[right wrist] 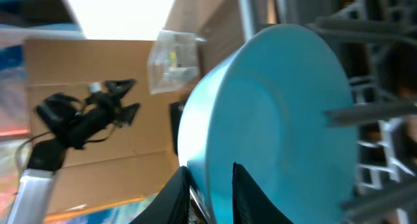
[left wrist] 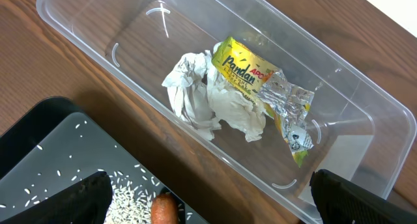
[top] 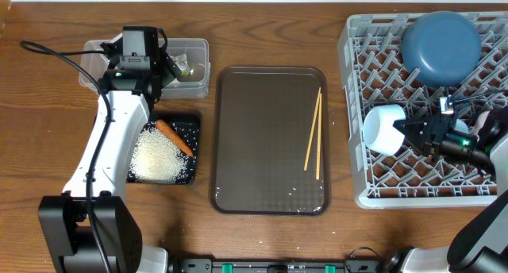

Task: Sort waste into correct bins and load items into the dishwasher rack
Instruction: 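Carry the bowl right and lower it into the gray rack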

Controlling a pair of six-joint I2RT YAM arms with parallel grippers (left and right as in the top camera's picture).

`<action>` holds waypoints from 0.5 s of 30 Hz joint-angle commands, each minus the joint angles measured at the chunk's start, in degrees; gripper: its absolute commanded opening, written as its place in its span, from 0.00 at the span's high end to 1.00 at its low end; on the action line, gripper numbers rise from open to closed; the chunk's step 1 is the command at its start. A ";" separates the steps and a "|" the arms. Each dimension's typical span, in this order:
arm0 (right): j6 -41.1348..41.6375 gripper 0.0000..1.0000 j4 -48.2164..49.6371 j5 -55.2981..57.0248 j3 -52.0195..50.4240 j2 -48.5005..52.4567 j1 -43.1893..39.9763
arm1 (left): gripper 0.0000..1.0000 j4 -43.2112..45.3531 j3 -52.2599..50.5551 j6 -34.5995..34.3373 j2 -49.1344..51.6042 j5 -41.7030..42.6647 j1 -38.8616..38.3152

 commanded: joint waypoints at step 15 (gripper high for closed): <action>17.90 0.47 -4.02 33.97 18.69 -14.73 0.15 | 0.01 0.02 -0.02 0.33 0.52 -0.31 0.00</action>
